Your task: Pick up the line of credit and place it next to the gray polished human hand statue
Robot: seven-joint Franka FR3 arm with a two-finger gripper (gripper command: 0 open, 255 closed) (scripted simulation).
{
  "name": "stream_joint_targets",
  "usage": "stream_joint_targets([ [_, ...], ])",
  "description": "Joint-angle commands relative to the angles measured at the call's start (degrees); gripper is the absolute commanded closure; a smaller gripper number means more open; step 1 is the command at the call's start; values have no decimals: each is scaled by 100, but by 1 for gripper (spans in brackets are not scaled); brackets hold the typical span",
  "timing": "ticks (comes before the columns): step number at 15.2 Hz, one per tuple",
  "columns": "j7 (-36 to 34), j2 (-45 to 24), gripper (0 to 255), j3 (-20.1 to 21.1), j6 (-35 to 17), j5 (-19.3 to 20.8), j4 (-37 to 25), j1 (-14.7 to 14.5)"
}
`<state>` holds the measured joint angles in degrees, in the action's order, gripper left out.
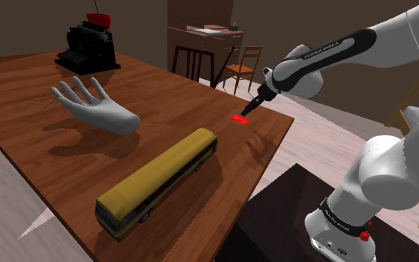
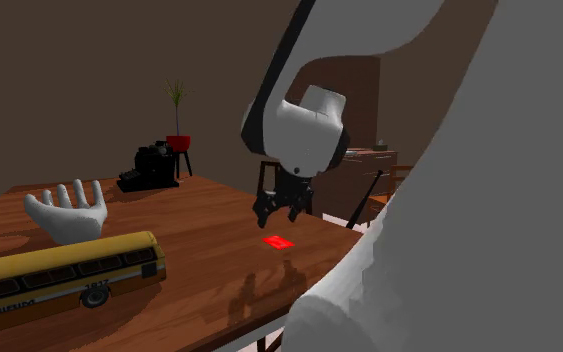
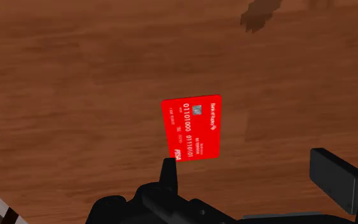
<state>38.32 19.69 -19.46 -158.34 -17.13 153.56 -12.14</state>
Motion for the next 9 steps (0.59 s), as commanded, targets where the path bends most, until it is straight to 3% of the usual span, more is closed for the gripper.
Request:
stream_joint_targets([
  [1, 878, -498, 0, -571, -671, -825, -122, -659],
  [3, 2162, -999, 0, -1406, -1058, -2189, -465, -1682],
  [6, 2951, -1353, 0, -1752, -1112, -3142, -704, -2161],
  [9, 3686, -1761, 0, -1891, -1053, -4090, -962, -2412],
])
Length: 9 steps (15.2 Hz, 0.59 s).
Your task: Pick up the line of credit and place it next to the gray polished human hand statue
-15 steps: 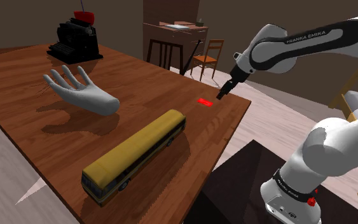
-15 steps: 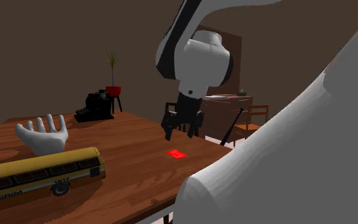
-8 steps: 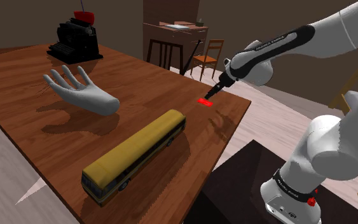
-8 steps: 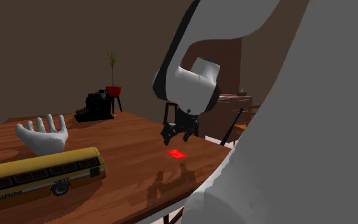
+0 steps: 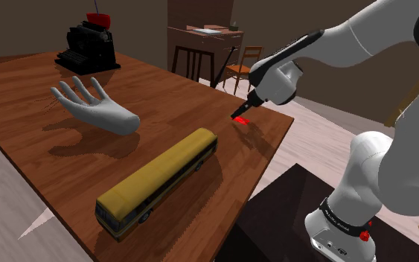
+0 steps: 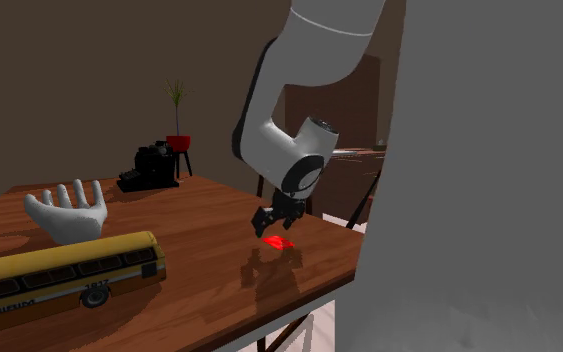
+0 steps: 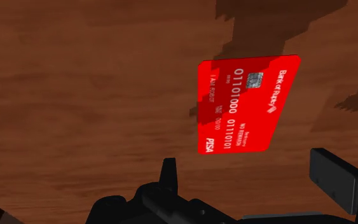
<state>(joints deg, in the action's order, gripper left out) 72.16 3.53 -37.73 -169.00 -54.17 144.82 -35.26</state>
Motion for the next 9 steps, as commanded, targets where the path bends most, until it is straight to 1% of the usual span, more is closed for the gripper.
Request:
stream_joint_targets([
  [1, 531, -285, 0, -71, 47, -684, -177, -135],
  [2, 862, -502, 0, -64, 109, -1118, -315, -163],
  [9, 861, -501, 0, -30, 108, -1117, -315, -129],
])
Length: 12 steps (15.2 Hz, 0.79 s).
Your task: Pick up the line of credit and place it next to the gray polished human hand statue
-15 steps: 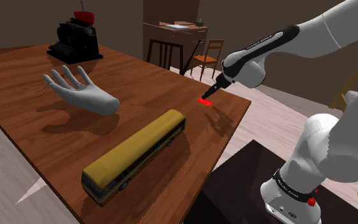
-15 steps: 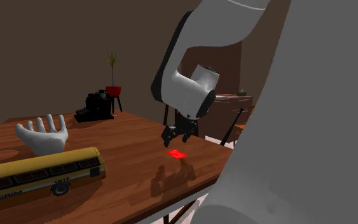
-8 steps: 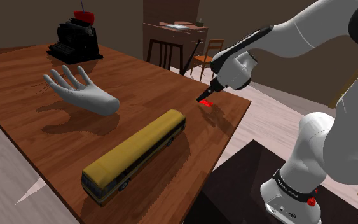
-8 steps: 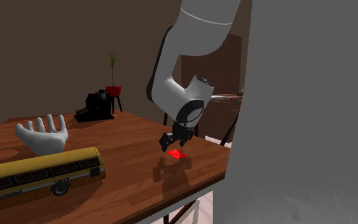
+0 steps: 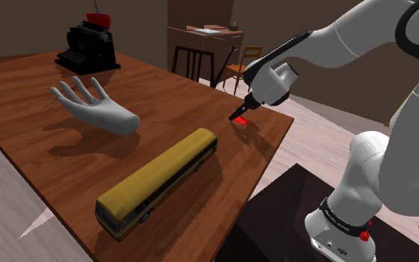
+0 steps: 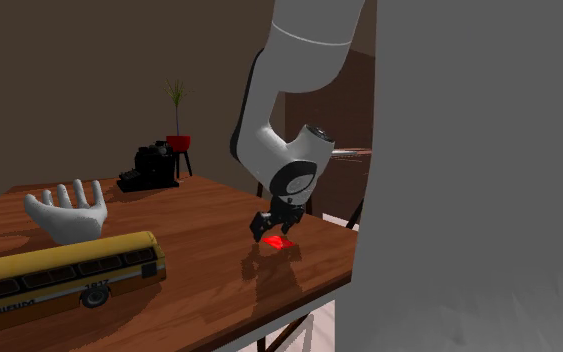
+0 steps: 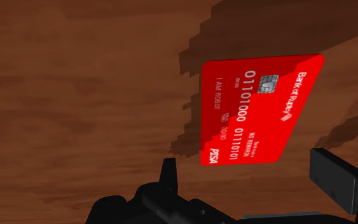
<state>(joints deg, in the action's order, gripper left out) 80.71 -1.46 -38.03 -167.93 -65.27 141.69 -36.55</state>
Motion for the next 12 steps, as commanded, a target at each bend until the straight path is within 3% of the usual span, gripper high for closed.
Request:
stream_joint_targets([
  [1, 6, -3, 0, 0, 1, -7, -2, 0],
  [2, 5, -2, 255, 0, 1, -6, -2, 0],
  [10, 78, -42, 255, -10, 33, -72, -31, 17],
  [12, -244, 99, 255, -14, -19, 288, 41, 1],
])
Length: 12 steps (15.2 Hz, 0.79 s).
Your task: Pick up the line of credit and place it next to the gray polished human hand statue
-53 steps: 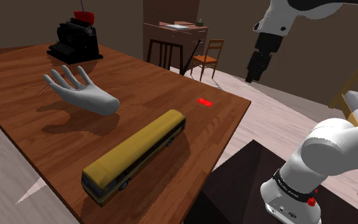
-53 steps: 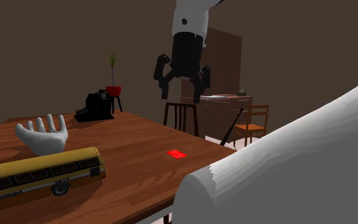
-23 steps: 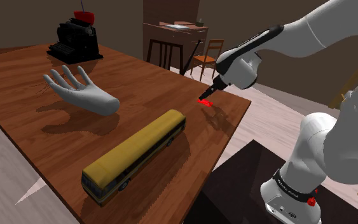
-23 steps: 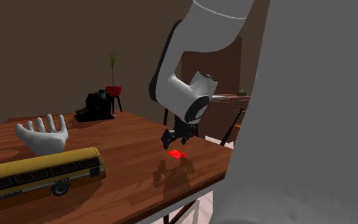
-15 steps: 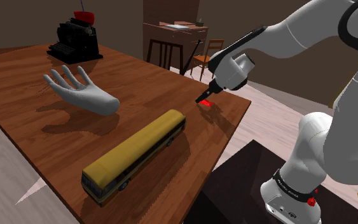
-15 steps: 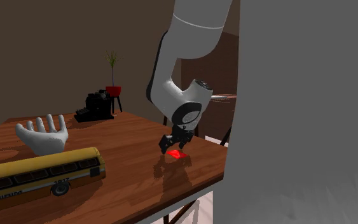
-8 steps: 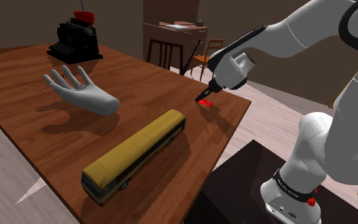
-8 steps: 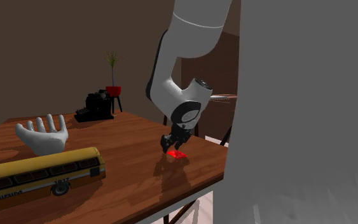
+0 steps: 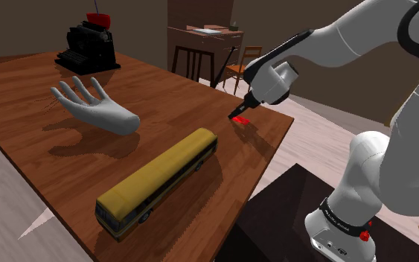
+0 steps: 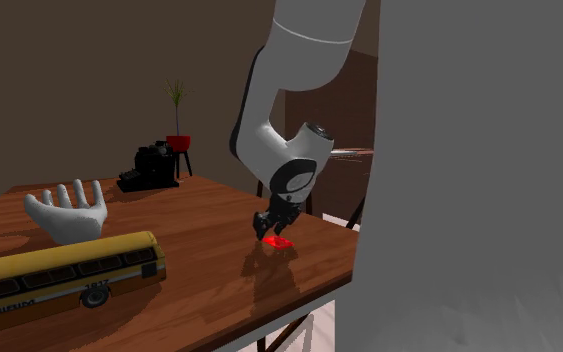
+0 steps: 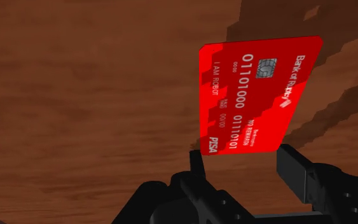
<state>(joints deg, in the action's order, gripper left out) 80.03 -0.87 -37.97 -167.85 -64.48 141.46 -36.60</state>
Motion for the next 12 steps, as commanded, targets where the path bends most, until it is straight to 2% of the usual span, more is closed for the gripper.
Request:
stream_joint_targets([
  [1, -432, 143, 255, -35, -42, 514, 105, 9],
  [4, -1226, 442, 255, -18, -53, 1460, 218, 100],
  [7, -1980, 713, 255, 110, 4, 2359, 293, 318],
  [12, -2948, 1080, 255, 473, 241, 3498, 312, 819],
])
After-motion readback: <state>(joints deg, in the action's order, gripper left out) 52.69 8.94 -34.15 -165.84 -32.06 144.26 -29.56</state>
